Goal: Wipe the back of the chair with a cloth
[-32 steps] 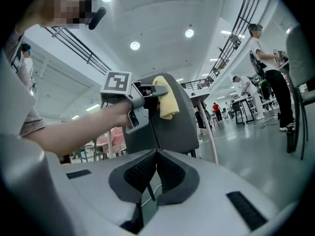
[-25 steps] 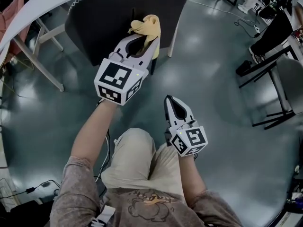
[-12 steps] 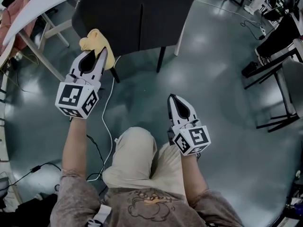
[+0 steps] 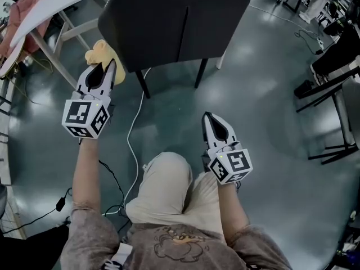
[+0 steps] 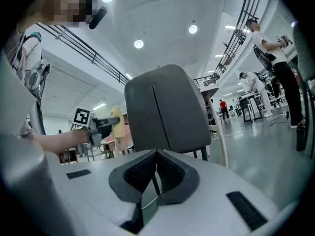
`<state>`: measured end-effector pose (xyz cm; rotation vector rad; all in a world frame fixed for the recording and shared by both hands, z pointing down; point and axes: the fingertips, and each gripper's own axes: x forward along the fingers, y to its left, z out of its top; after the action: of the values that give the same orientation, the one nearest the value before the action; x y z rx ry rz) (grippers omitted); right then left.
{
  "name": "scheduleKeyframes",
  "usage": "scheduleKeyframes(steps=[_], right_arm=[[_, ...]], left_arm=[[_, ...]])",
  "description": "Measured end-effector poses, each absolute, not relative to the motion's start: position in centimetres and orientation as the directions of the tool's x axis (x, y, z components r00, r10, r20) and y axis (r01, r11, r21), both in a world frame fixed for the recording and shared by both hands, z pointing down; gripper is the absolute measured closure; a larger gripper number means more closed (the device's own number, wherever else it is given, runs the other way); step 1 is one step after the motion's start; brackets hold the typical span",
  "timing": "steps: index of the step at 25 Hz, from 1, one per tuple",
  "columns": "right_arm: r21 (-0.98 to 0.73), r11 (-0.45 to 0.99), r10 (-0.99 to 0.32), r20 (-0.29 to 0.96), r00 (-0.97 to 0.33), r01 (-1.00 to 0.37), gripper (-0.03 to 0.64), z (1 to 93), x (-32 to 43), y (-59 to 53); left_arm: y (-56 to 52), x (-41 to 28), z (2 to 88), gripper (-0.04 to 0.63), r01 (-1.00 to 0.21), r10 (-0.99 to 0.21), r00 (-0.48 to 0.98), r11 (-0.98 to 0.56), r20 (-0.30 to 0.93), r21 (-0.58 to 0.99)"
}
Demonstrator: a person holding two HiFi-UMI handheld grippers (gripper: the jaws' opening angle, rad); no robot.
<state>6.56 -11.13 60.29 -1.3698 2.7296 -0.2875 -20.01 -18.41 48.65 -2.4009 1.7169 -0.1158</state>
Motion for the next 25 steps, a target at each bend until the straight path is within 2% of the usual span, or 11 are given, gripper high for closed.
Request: scheduleKeyframes(steps=[7, 16, 25], right_arm=[[-0.189, 0.578, -0.806, 0.023, -0.592, -0.794, 0.592, 60.4, 6.6, -11.4], [-0.182, 0.560, -0.818, 0.037, -0.575, -0.808, 0.592, 60.6, 7.4, -11.4], [-0.157, 0.533, -0.836, 0.051, -0.546, -0.832, 0.592, 61.0, 7.5, -10.9]], left_arm=[[-21.4, -15.7, 49.2, 0.545, -0.896, -0.916, 0.399, -0.380, -0.043, -0.230], [-24.7, -9.1, 50.8, 0.545, -0.804, -0.841, 0.540, -0.526, 0.030, -0.277], [-27.3, -2.5, 51.6, 0.545, -0.739, -0.776, 0.630, -0.610, 0.028, -0.287]])
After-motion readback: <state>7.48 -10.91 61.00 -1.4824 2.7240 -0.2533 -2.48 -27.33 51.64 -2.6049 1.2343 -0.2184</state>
